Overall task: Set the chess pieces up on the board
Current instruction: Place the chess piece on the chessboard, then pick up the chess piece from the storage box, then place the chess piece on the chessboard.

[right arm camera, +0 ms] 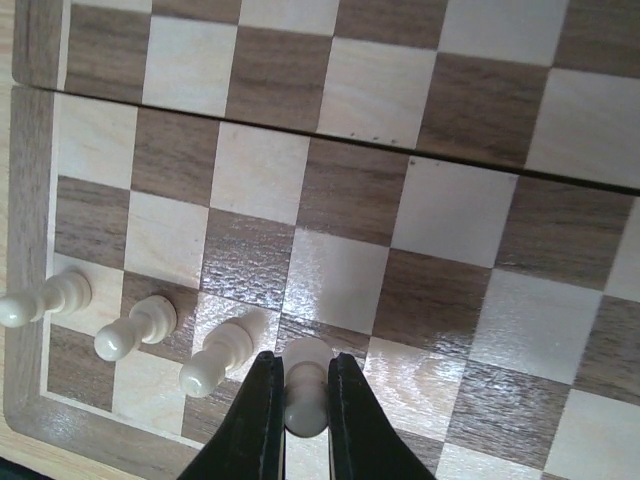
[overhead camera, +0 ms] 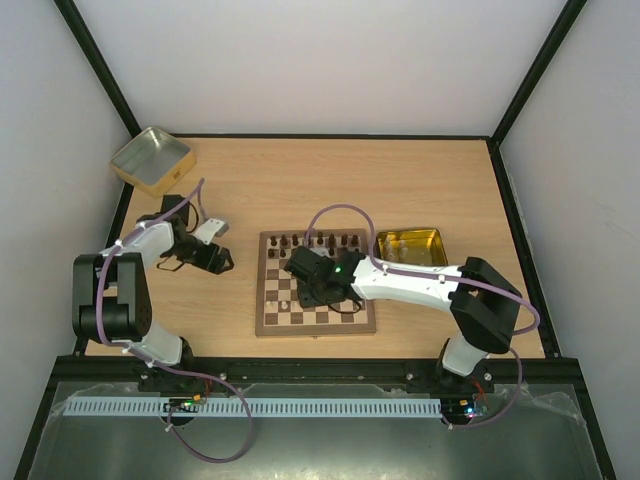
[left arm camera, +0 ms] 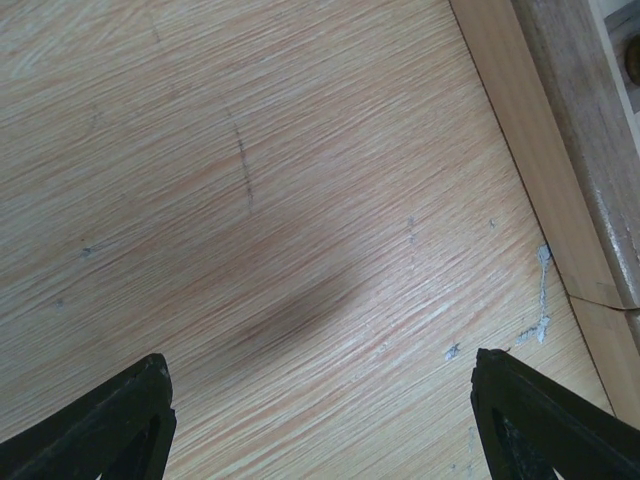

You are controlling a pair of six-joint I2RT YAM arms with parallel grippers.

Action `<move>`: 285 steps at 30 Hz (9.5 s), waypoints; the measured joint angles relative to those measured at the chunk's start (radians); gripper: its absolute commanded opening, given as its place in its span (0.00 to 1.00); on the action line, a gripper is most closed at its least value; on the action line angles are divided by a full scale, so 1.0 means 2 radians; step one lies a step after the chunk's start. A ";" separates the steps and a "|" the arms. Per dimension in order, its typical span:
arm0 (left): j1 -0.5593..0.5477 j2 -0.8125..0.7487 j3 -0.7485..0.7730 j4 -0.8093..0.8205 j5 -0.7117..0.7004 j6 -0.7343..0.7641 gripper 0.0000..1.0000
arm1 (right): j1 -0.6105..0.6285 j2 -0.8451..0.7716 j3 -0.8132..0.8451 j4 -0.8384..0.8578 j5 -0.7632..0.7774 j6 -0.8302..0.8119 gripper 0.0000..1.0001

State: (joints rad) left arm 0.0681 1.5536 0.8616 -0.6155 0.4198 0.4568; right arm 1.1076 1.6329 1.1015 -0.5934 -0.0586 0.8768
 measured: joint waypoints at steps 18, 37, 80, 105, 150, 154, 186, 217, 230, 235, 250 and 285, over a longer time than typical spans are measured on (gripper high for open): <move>0.018 -0.011 -0.006 -0.003 0.004 0.014 0.82 | 0.020 0.022 0.000 0.000 -0.004 0.002 0.07; 0.029 -0.022 -0.009 -0.013 0.011 0.026 0.82 | 0.020 0.029 0.001 0.000 0.003 0.006 0.20; 0.045 -0.015 -0.012 -0.021 0.016 0.040 0.81 | -0.433 -0.158 -0.188 -0.015 -0.007 -0.053 0.20; 0.053 -0.011 -0.021 -0.024 0.017 0.054 0.81 | -0.470 -0.102 -0.161 0.012 -0.008 -0.081 0.20; 0.056 -0.004 -0.021 -0.027 0.026 0.062 0.81 | -0.383 -0.196 -0.091 -0.065 0.029 -0.073 0.05; 0.056 -0.004 -0.021 -0.027 0.026 0.062 0.81 | -0.323 -0.214 -0.076 -0.081 0.034 -0.049 0.06; 0.056 0.002 -0.021 -0.025 0.023 0.062 0.82 | -0.023 -0.049 -0.031 -0.043 -0.004 0.036 0.07; 0.056 0.002 -0.021 -0.025 0.024 0.062 0.82 | -0.016 -0.023 -0.045 -0.011 -0.029 0.033 0.14; 0.056 0.002 -0.023 -0.025 0.024 0.062 0.82 | -0.016 -0.023 -0.053 0.003 -0.029 0.033 0.10; 0.056 0.002 -0.023 -0.025 0.024 0.062 0.82 | -0.016 -0.023 -0.056 0.010 -0.029 0.033 0.10; 0.056 0.002 -0.025 -0.024 0.024 0.062 0.82 | -0.016 -0.025 -0.058 0.012 -0.029 0.035 0.11; 0.058 0.002 -0.026 -0.024 0.024 0.062 0.82 | -0.016 -0.027 -0.072 0.016 -0.030 0.039 0.16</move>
State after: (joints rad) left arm 0.1844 1.5574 0.8101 -0.6640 0.4671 0.5812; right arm 1.0760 1.5784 0.9565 -0.5617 -0.1177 0.9550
